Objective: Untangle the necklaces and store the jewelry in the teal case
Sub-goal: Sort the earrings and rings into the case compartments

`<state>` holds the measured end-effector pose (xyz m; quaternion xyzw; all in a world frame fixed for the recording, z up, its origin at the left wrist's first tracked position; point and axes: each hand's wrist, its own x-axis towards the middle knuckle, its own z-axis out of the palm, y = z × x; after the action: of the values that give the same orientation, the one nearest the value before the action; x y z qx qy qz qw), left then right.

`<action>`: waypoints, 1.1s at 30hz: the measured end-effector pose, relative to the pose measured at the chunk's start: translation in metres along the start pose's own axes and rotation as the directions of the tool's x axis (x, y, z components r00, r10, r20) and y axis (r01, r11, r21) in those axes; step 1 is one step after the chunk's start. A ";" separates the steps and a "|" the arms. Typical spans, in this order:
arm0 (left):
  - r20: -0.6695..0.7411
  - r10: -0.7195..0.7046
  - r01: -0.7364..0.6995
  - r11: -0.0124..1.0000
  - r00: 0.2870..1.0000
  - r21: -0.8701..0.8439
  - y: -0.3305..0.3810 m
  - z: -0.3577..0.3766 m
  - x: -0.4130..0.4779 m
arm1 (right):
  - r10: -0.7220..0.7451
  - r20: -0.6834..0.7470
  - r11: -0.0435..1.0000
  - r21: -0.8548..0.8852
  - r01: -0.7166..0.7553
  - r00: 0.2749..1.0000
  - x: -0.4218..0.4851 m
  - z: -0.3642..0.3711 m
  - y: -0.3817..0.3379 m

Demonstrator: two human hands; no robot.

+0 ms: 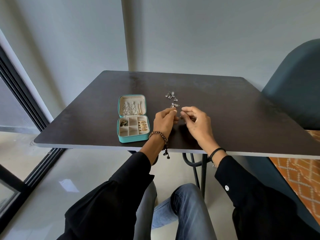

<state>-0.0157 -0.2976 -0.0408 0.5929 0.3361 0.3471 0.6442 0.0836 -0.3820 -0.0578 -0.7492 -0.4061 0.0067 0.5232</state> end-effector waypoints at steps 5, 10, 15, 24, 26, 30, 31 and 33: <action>0.039 0.120 -0.125 0.979 0.992 0.161 -0.001 -0.004 -0.010 | 0.007 0.035 1.000 -0.026 -0.006 0.999 -0.003 -0.005 -0.006; 0.050 0.167 -0.173 0.972 0.985 0.161 0.007 -0.012 -0.018 | 0.042 -0.015 0.990 0.138 -0.040 0.999 -0.017 -0.007 -0.011; 0.046 0.148 -0.151 0.987 0.988 0.049 0.022 -0.027 -0.033 | 0.175 0.043 0.898 0.402 -0.177 0.984 -0.024 -0.012 -0.034; 0.024 -0.007 0.009 0.998 1.000 -0.067 0.057 -0.081 -0.054 | 0.225 0.271 0.783 0.521 -0.339 0.936 -0.023 -0.001 -0.083; 0.023 0.031 -0.030 0.999 0.999 -0.034 0.059 -0.098 -0.056 | 0.186 0.292 0.792 0.520 -0.319 0.938 -0.025 0.008 -0.093; 0.000 0.084 -0.084 0.994 0.996 0.077 0.056 -0.130 -0.056 | 0.056 0.337 0.837 0.498 -0.229 0.940 -0.029 0.028 -0.103; -0.014 0.099 -0.097 0.990 0.995 0.100 0.054 -0.139 -0.055 | 0.038 0.343 0.851 0.480 -0.210 0.939 -0.030 0.035 -0.106; -0.052 0.128 -0.121 0.984 0.990 0.134 0.050 -0.152 -0.055 | 0.020 0.349 0.881 0.438 -0.182 0.937 -0.031 0.047 -0.109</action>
<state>-0.1765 -0.2607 -0.0008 0.6430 0.3396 0.3816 0.5706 -0.0230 -0.3511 -0.0062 -0.6108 -0.4351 0.2580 0.6091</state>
